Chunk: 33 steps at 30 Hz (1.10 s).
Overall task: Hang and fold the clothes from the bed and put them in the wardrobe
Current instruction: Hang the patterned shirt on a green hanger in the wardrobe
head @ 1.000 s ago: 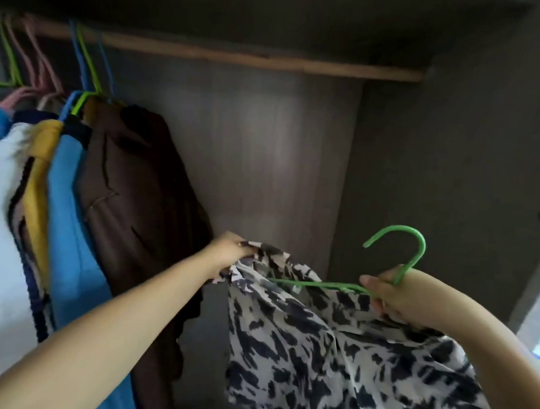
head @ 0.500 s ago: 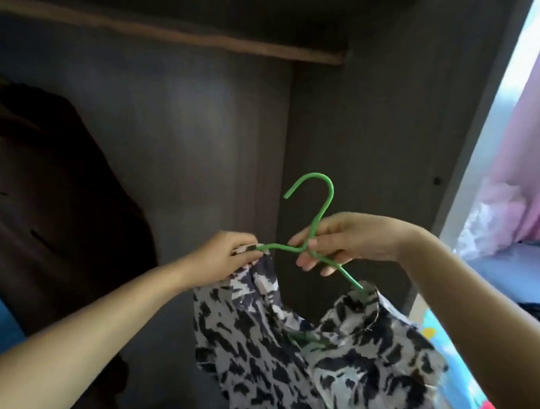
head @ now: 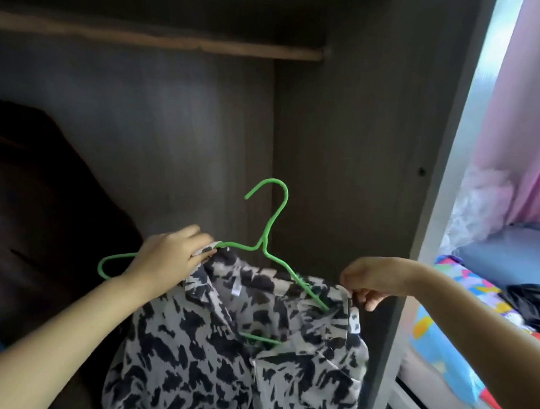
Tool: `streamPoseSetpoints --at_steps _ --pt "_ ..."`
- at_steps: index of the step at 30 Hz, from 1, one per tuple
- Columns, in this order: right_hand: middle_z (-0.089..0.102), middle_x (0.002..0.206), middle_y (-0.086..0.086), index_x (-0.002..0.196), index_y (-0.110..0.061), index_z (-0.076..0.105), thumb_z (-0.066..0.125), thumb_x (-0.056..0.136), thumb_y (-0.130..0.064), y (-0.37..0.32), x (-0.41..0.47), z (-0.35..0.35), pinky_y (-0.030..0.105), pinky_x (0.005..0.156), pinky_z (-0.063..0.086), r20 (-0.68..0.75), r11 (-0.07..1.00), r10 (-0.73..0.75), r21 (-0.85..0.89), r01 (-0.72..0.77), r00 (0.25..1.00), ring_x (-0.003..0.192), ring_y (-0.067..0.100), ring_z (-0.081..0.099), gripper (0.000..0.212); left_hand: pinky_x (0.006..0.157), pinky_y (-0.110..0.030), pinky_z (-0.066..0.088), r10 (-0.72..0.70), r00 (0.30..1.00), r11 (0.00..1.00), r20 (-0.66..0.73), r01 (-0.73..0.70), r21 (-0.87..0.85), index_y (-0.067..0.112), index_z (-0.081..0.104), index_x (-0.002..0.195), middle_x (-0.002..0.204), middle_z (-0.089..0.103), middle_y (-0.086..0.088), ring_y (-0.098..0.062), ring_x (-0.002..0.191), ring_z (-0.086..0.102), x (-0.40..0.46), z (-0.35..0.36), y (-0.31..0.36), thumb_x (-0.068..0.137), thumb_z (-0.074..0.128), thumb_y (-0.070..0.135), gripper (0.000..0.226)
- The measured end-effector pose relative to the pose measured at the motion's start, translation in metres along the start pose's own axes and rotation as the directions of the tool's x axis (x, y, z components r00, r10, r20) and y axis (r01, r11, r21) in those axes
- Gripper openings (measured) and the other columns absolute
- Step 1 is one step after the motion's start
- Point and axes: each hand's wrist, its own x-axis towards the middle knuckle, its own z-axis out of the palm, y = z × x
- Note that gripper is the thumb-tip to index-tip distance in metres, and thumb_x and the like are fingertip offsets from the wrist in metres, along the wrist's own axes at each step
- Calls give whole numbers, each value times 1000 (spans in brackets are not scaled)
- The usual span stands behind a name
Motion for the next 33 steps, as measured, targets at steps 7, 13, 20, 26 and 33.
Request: streamPoseSetpoints --at_steps 7,13,20,26,33 --pt "62 80 7 84 -11 56 38 103 -9 -19 19 31 31 70 57 -68 949 -113 288 128 991 71 17 61 26 31 -24 32 -2 983 971 184 -42 235 16 61 75 69 49 -2 -23 36 51 -16 21 15 69 77 8 19" --pt "61 88 7 87 -14 61 44 101 -12 -50 29 45 31 81 51 -130 850 -451 238 470 883 82 18 60 22 37 -29 43 -105 994 994 -38 104 -30 17 62 88 78 54 5 -18 52 57 -12 15 5 91 40 40 32" --pt "56 128 -11 132 -29 50 54 95 -40 -49 14 -27 26 102 42 -188 698 -434 -689 197 881 119 7 54 39 64 -26 42 -331 933 903 -143 269 -334 12 60 91 82 54 15 -9 71 56 -34 14 -54 95 55 23 12" --pt "64 98 -8 101 -26 59 54 96 -36 -6 31 -7 20 74 54 -45 974 -49 -224 38 998 91 9 63 12 58 -19 40 -526 832 775 -177 383 -503 23 57 89 74 57 -3 -8 64 55 -29 0 -73 97 46 19 14" --pt "74 87 6 90 -12 69 47 100 -25 13 55 22 45 91 53 -449 913 -120 301 276 885 87 25 70 27 63 -34 40 -593 792 750 -145 477 -459 7 58 92 78 59 -13 -26 72 58 -17 4 -91 100 46 20 20"
